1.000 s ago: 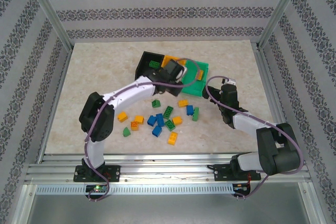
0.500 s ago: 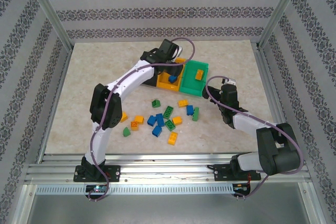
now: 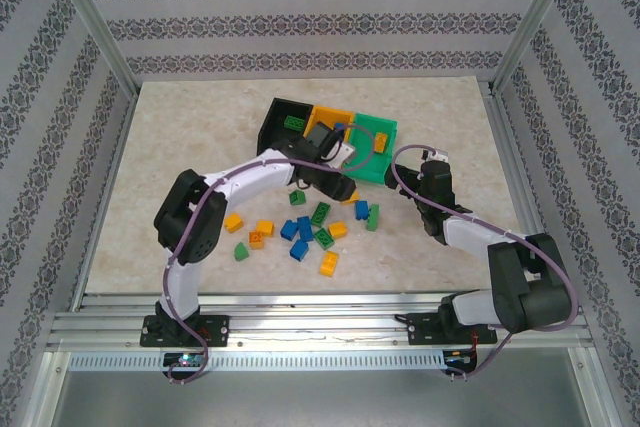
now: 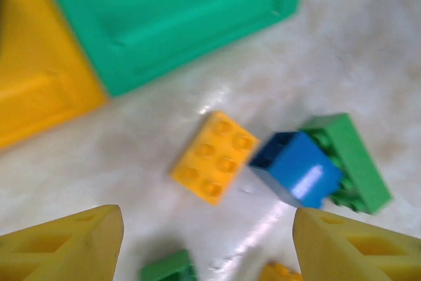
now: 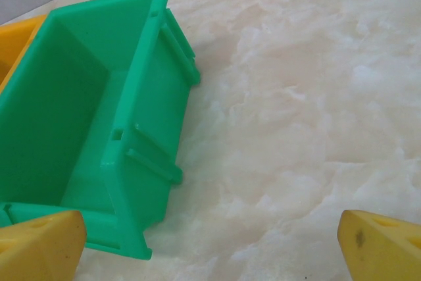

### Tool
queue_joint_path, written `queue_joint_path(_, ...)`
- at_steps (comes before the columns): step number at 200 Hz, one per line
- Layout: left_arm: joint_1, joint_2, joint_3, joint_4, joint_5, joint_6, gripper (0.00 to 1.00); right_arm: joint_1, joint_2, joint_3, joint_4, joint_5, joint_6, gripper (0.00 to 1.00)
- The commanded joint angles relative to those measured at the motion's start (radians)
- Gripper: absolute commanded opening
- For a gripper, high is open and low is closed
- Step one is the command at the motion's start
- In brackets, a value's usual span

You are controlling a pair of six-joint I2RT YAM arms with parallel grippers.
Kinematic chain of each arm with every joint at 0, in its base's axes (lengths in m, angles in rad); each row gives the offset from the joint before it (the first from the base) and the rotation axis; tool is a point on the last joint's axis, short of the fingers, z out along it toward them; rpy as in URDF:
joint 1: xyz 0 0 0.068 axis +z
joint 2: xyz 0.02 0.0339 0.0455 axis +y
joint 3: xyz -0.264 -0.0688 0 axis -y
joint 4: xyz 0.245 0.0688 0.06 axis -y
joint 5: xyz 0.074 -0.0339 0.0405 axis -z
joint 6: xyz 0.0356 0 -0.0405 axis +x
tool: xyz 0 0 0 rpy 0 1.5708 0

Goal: Sort the legos into containers by color
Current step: Pick up the lego from the center of the table.

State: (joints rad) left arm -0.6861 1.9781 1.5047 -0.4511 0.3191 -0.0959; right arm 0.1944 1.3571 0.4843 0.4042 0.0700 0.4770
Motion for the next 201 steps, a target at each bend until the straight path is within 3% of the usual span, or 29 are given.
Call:
queue_joint_path(1, -0.044, -0.033, -0.031, 0.093, 0.071, -0.036, 0.69, 0.007, 0.008, 0.02, 0.018, -0.003, 0.017, 0.98)
queue_joint_path(83, -0.076, 0.056, 0.002, 0.073, 0.09, -0.087, 0.69, 0.006, 0.008, 0.02, 0.015, -0.007, 0.02, 0.98)
queue_joint_path(128, -0.111, 0.124, 0.1, -0.055, -0.079, -0.198, 0.68, 0.007, 0.004, 0.017, 0.014, -0.004, 0.018, 0.98)
queue_joint_path(201, -0.155, 0.205, 0.194, -0.142, -0.166, -0.44, 0.7, 0.005, 0.008, 0.019, 0.015, -0.014, 0.023, 0.98)
